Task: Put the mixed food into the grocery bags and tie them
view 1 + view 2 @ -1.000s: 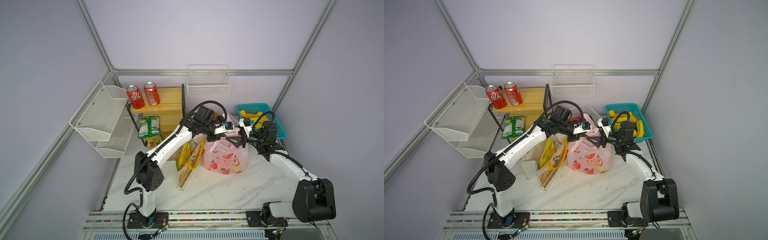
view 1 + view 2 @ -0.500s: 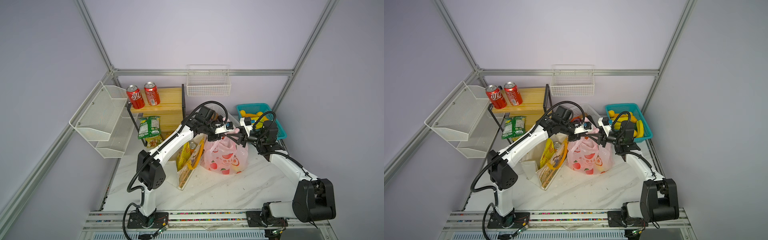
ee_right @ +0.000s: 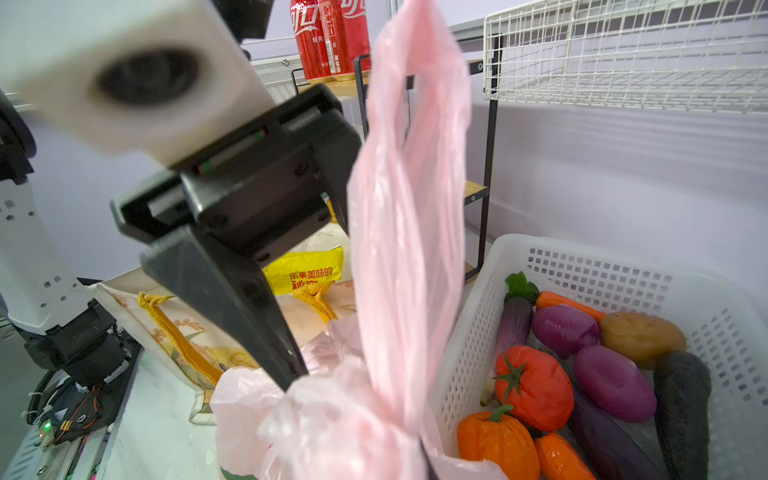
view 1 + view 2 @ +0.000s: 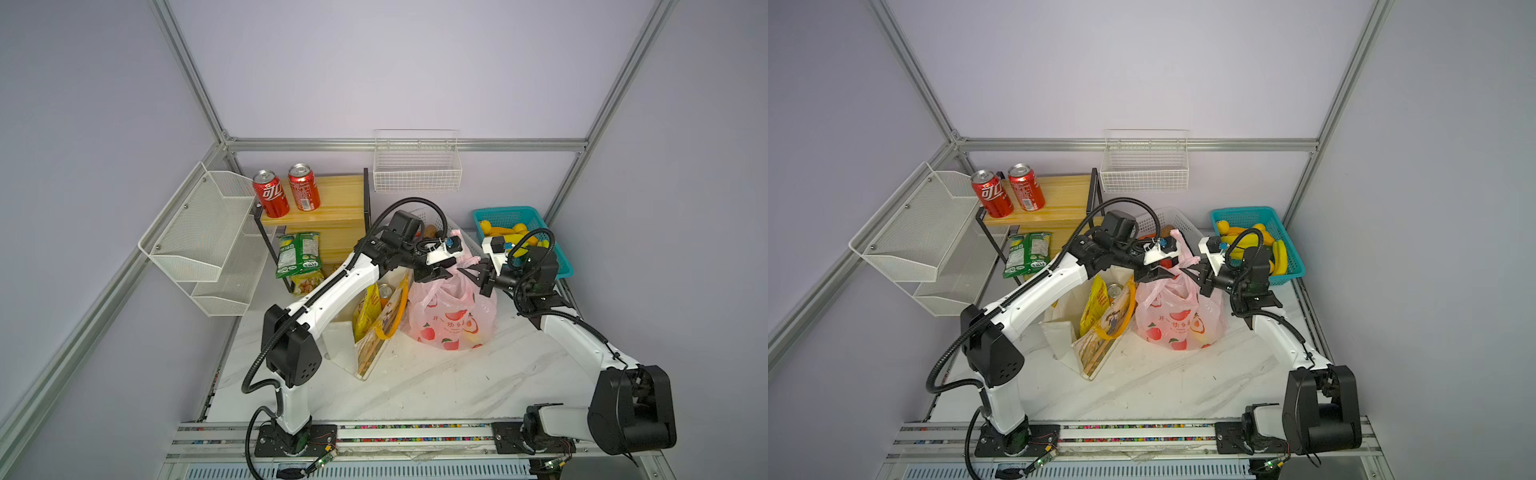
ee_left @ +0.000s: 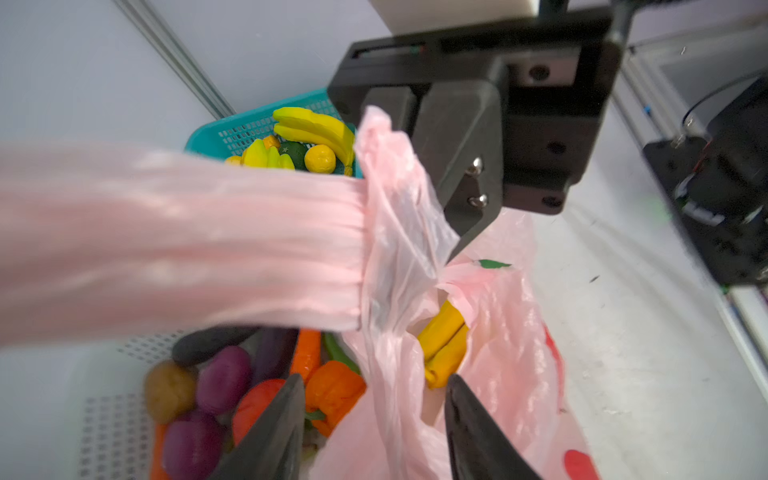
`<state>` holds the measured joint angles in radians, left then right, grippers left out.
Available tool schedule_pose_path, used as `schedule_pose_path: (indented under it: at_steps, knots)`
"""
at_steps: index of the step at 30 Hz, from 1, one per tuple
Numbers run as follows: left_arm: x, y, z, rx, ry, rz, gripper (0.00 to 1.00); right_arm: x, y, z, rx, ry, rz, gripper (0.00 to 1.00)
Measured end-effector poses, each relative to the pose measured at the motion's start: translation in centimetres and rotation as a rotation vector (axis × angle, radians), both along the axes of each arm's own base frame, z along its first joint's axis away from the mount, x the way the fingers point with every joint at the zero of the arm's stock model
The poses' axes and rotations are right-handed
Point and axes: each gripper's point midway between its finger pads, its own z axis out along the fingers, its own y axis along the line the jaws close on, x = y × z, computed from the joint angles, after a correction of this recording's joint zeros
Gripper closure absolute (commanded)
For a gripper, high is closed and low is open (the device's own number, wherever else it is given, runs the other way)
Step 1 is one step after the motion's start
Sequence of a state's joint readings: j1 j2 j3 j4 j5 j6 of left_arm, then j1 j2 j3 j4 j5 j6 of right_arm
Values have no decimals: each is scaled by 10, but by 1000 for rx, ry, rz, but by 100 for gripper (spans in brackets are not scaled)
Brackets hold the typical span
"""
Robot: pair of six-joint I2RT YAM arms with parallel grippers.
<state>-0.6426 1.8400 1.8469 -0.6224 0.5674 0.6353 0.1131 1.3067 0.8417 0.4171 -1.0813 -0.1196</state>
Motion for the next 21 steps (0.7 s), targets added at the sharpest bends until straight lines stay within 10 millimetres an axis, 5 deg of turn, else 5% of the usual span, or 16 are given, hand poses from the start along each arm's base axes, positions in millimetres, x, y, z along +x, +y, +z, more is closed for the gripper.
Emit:
schedule_pose_path:
  at_steps: [8,17,21]
  knots:
    - [-3,21,73,-311,132,17,25,-15,-1,-3,31,28,-10,97]
    - [5,-18,68,-400,431,-26,21,-25,4,-1,40,33,5,97]
    - [7,-31,70,-420,498,-48,30,-25,5,-1,40,33,4,97]
